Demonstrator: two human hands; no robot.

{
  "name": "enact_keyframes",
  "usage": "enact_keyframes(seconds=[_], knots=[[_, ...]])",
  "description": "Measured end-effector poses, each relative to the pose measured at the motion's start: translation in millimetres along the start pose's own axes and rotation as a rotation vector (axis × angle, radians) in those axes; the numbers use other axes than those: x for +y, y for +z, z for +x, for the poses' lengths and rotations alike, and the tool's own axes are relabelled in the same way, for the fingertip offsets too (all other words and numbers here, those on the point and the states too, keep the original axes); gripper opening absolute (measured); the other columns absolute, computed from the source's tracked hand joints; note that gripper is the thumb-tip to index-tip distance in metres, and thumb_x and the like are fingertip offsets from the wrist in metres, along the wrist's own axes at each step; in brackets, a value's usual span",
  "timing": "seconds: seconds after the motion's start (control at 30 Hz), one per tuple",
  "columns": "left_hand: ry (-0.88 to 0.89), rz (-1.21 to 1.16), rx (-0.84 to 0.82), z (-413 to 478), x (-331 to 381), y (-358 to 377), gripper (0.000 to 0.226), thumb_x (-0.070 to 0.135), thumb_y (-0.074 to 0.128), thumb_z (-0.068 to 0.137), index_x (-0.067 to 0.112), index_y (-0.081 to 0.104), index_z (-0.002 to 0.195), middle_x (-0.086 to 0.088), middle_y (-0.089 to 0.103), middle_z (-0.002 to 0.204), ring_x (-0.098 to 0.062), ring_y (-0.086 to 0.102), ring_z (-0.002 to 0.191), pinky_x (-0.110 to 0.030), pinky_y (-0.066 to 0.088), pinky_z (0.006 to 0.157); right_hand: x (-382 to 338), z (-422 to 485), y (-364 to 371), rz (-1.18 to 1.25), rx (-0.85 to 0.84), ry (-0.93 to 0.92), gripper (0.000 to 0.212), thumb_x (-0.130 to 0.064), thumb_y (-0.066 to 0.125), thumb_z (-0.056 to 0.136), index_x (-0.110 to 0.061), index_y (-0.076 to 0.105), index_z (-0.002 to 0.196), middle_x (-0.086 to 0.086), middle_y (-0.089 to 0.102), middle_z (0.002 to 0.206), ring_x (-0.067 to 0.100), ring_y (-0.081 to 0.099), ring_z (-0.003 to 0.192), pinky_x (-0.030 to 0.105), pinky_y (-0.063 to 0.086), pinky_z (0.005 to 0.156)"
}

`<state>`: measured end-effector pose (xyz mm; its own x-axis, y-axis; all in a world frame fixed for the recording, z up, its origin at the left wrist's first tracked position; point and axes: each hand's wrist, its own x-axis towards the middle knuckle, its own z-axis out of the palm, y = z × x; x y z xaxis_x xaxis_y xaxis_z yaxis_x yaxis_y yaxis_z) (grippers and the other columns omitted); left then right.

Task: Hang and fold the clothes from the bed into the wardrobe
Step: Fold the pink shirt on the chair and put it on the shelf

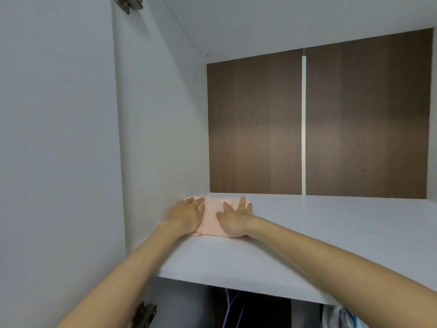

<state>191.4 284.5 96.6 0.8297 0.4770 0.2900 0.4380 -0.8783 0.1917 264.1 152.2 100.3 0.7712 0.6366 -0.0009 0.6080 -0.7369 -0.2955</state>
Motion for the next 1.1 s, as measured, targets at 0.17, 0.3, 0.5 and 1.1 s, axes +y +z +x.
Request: enact_keyframes(seconds=[0.17,0.3,0.5,1.1], knots=[[-0.004,-0.017,0.023,-3,2,-4,0.048,0.034,0.018,0.105,0.023,0.031,0.149,-0.005,0.029,0.156,-0.024,0.03,0.141,-0.039,0.027,0.114,8,-8,-8,0.039,0.038,-0.058,0.055,-0.045,0.018,0.102,-0.031,0.009,0.155,0.011,-0.009,0.162,0.033,-0.013,0.148,0.047,0.004,0.119],[0.058,-0.066,0.139,-25,15,-17,0.044,0.03,0.029,0.103,0.021,0.04,0.145,-0.005,0.042,0.149,-0.025,0.042,0.134,-0.036,0.034,0.109,29,-46,-25,0.046,0.263,-0.214,0.05,-0.041,0.028,0.102,-0.033,0.023,0.151,0.003,0.027,0.157,0.029,0.026,0.142,0.046,0.029,0.112],[0.213,-0.239,0.225,-97,66,-40,0.045,0.032,0.039,0.101,0.025,0.041,0.145,0.001,0.046,0.146,-0.02,0.044,0.132,-0.032,0.036,0.107,71,-135,-50,-0.054,0.533,-0.292,0.044,-0.036,0.039,0.101,-0.03,0.039,0.144,0.001,0.05,0.138,0.025,0.045,0.125,0.038,0.044,0.092],[0.383,-0.529,0.293,-332,164,-43,0.045,0.038,0.041,0.101,0.031,0.039,0.145,0.01,0.04,0.149,-0.008,0.035,0.137,-0.027,0.028,0.11,149,-375,-6,0.122,0.693,-0.238,0.028,-0.033,0.048,0.099,-0.029,0.059,0.124,-0.013,0.063,0.112,0.005,0.054,0.097,0.02,0.042,0.076]])
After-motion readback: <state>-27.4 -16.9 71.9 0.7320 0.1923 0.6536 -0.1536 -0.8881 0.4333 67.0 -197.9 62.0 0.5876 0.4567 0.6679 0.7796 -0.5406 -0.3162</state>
